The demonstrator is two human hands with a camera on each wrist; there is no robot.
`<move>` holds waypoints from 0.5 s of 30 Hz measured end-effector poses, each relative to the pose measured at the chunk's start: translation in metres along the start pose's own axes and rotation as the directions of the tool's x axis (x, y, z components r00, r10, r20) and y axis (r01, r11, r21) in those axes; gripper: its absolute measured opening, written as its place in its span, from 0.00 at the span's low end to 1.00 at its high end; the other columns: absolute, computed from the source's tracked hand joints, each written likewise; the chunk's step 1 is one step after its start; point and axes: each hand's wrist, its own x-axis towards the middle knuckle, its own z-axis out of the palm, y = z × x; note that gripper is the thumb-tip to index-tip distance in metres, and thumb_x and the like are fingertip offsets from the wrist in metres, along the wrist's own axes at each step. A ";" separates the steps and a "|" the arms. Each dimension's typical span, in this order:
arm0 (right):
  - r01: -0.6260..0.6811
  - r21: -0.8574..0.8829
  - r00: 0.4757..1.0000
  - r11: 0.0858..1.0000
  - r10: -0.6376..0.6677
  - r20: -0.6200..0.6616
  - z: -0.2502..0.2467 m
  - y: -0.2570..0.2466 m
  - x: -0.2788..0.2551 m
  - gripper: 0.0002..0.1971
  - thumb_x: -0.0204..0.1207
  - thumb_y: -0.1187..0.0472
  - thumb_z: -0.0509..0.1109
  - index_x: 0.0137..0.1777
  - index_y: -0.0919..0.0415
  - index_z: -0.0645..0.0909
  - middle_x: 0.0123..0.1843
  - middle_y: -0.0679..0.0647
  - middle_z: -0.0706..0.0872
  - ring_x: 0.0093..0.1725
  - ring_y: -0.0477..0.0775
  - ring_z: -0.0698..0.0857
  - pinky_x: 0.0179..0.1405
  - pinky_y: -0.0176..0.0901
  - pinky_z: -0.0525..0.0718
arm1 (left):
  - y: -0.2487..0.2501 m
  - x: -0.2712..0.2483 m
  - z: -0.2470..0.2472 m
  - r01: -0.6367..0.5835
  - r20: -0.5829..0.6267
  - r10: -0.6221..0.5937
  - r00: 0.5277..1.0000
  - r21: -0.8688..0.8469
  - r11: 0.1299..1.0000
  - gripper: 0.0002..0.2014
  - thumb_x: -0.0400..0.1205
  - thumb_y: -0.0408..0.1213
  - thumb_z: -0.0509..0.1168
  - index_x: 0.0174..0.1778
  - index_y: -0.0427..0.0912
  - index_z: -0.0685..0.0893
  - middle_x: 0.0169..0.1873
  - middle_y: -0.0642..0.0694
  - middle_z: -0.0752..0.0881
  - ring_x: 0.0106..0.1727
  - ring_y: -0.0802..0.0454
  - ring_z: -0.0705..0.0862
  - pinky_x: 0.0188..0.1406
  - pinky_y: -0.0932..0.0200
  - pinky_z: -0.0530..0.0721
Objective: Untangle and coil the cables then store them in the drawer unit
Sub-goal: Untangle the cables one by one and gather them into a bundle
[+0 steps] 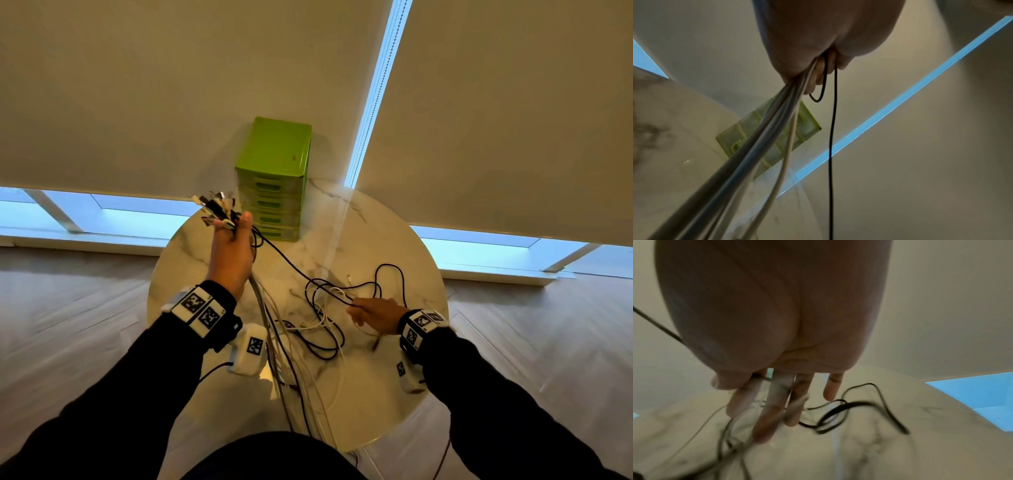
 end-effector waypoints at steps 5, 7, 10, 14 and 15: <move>0.014 0.210 0.981 0.978 0.027 -0.191 -0.003 0.022 -0.001 0.16 0.90 0.49 0.55 0.47 0.51 0.81 0.44 0.51 0.92 0.48 0.49 0.90 0.62 0.54 0.83 | 0.002 0.004 -0.013 -0.049 0.010 0.049 0.999 0.018 0.999 0.15 0.88 0.51 0.63 0.51 0.40 0.78 0.31 0.35 0.76 0.34 0.40 0.81 0.40 0.39 0.78; 0.110 0.256 0.942 0.960 -0.019 -0.336 -0.013 0.006 -0.002 0.12 0.90 0.51 0.59 0.51 0.51 0.83 0.46 0.49 0.91 0.47 0.43 0.89 0.58 0.49 0.85 | 0.000 -0.002 -0.009 -0.063 0.050 0.061 0.997 0.032 0.997 0.19 0.86 0.52 0.64 0.56 0.37 0.80 0.37 0.29 0.80 0.51 0.23 0.80 0.59 0.24 0.78; 0.267 0.380 0.879 0.886 -0.062 -0.473 -0.026 -0.024 -0.004 0.09 0.89 0.57 0.62 0.60 0.54 0.84 0.49 0.52 0.90 0.42 0.39 0.90 0.49 0.40 0.87 | 0.002 -0.016 0.001 -0.087 0.105 0.079 0.991 0.073 0.994 0.15 0.88 0.51 0.63 0.55 0.41 0.80 0.32 0.49 0.79 0.42 0.43 0.81 0.64 0.27 0.78; 0.358 0.385 0.830 0.850 -0.102 -0.548 -0.037 -0.044 -0.007 0.14 0.89 0.65 0.61 0.65 0.52 0.85 0.62 0.55 0.87 0.52 0.50 0.91 0.51 0.50 0.91 | -0.007 -0.026 0.011 -0.127 0.205 0.105 0.973 0.097 0.987 0.26 0.86 0.55 0.63 0.61 0.31 0.79 0.56 0.16 0.76 0.61 0.18 0.75 0.61 0.23 0.77; 0.357 0.264 0.802 0.896 -0.149 -0.579 -0.040 -0.044 -0.008 0.15 0.88 0.67 0.61 0.66 0.54 0.86 0.64 0.55 0.87 0.57 0.52 0.89 0.58 0.49 0.89 | -0.007 -0.029 0.015 -0.129 0.222 0.105 0.969 0.097 0.987 0.26 0.87 0.54 0.63 0.62 0.30 0.79 0.58 0.15 0.75 0.63 0.17 0.73 0.62 0.22 0.76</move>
